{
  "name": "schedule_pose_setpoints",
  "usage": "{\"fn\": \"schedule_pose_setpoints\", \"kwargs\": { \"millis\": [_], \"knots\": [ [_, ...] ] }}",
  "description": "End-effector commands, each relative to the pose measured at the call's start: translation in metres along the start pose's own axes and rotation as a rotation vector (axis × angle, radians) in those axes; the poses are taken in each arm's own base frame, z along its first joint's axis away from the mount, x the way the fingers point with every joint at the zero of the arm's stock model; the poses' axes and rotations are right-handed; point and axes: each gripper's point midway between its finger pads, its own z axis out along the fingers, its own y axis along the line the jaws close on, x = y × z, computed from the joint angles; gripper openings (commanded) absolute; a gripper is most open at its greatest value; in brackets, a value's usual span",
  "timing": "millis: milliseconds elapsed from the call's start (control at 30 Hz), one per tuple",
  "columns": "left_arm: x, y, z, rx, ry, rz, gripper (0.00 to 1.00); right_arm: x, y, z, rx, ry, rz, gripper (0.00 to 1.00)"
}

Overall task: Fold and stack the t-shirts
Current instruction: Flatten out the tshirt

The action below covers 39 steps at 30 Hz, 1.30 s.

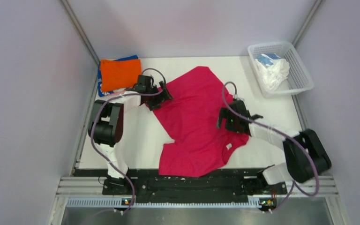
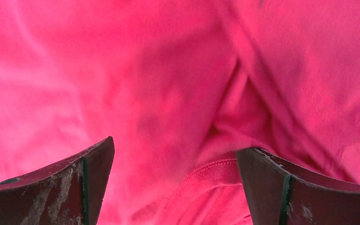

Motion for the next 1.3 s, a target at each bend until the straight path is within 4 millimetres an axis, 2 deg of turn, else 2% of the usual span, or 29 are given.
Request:
{"fn": "schedule_pose_setpoints", "kwargs": {
  "millis": [0, 33, 100, 167, 267, 400, 467, 533, 600, 667, 733, 833, 867, 900, 1000, 1033, 1100, 1267],
  "knots": [
    [0.095, 0.056, -0.029, -0.214, 0.101, -0.088, 0.99, -0.051, -0.001, 0.045, 0.035, -0.031, 0.007, 0.99],
    [0.105, 0.053, -0.039, -0.21, 0.094, -0.086, 0.99, -0.055, 0.0, 0.063, 0.05, -0.011, -0.013, 0.99],
    [0.14, 0.059, -0.052, -0.238, 0.121, -0.093, 0.99, -0.086, 0.013, 0.09, 0.042, -0.037, -0.061, 0.99],
    [0.156, 0.056, -0.061, -0.244, 0.114, -0.1, 0.99, -0.117, 0.027, 0.116, 0.03, -0.055, -0.101, 0.99],
    [0.155, 0.052, -0.065, -0.248, 0.05, -0.11, 0.99, -0.161, 0.046, 0.149, 0.011, -0.046, -0.135, 0.99],
    [0.13, 0.059, -0.065, -0.346, -0.04, -0.095, 0.99, -0.218, 0.069, 0.17, -0.017, -0.132, -0.212, 0.99],
    [0.114, 0.047, -0.063, -0.347, -0.059, -0.075, 0.99, -0.247, 0.075, 0.17, -0.029, -0.171, -0.23, 0.99],
    [0.104, 0.031, -0.066, -0.311, -0.066, -0.065, 0.99, -0.272, 0.077, 0.156, -0.039, -0.226, -0.248, 0.99],
    [0.098, 0.023, -0.077, -0.298, -0.08, -0.053, 0.99, -0.291, 0.08, 0.128, -0.034, -0.292, -0.273, 0.99],
    [0.092, 0.025, -0.095, -0.329, -0.127, -0.044, 0.99, -0.302, 0.08, 0.092, -0.028, -0.354, -0.277, 0.99],
    [0.085, 0.036, -0.122, -0.393, -0.205, -0.042, 0.99, -0.298, 0.076, 0.055, -0.038, -0.391, -0.262, 0.99],
    [0.082, 0.063, -0.16, -0.502, -0.313, -0.073, 0.99, -0.265, 0.062, 0.006, -0.057, -0.418, -0.189, 0.99],
    [0.083, 0.075, -0.171, -0.533, -0.34, -0.095, 0.99, -0.255, 0.056, -0.018, -0.072, -0.457, -0.148, 0.99],
    [0.085, 0.087, -0.18, -0.553, -0.358, -0.125, 0.99, -0.242, 0.051, -0.031, -0.094, -0.483, -0.101, 0.99],
    [0.093, 0.118, -0.195, -0.56, -0.391, -0.235, 0.94, -0.191, 0.043, -0.048, -0.211, -0.498, 0.029, 0.99],
    [0.097, 0.133, -0.197, -0.571, -0.391, -0.296, 0.92, -0.169, 0.037, -0.047, -0.236, -0.474, 0.045, 0.99],
    [0.101, 0.144, -0.198, -0.556, -0.389, -0.36, 0.89, -0.146, 0.035, -0.054, -0.282, -0.447, 0.065, 0.99],
    [0.1, 0.149, -0.189, -0.558, -0.374, -0.402, 0.82, -0.125, 0.031, -0.068, -0.298, -0.408, 0.075, 0.99]
  ]
}}
